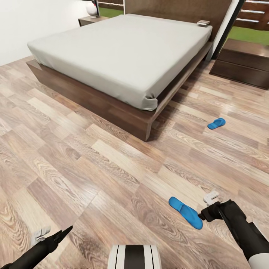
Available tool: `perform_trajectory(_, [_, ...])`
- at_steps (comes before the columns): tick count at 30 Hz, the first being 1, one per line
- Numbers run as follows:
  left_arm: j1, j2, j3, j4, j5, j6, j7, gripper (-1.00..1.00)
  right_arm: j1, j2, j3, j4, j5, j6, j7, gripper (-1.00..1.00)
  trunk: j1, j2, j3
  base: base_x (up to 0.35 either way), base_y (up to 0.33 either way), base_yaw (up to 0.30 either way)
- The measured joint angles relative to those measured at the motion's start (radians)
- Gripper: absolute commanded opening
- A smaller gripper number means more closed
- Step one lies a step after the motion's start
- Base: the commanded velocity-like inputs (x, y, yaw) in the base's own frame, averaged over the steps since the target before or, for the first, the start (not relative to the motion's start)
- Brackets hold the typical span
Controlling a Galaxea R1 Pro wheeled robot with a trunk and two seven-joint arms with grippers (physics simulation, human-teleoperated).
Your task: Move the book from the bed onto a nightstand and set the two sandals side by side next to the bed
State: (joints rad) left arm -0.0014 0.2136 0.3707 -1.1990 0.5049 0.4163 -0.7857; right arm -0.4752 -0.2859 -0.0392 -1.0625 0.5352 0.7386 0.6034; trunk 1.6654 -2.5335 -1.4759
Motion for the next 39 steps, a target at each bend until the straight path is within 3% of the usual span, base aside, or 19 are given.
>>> perform_trajectory(3, [0.000,-0.001,-0.001,0.000,0.000,0.000,0.000,1.00,0.000,0.000,0.001,0.003,0.000,-0.007,0.000,1.00,0.001,-0.001,-0.012,0.000,0.000,0.000])
perform_trajectory(12, [0.000,-0.009,-0.004,0.000,0.000,0.000,0.000,1.00,0.000,0.000,0.002,0.005,0.000,-0.010,0.000,1.00,0.001,-0.001,-0.012,0.001,0.000,0.000])
perform_trajectory(30, [0.000,-0.010,-0.023,0.001,0.000,-0.001,0.000,1.00,0.001,0.002,0.002,0.007,0.008,-0.010,-0.001,1.00,0.001,-0.001,-0.012,0.168,0.000,0.000])
perform_trajectory(39, [0.000,-0.010,-0.023,0.001,0.000,-0.002,0.000,1.00,0.002,0.002,0.003,0.010,0.008,-0.008,-0.002,1.00,0.001,-0.001,-0.012,0.031,0.000,0.000])
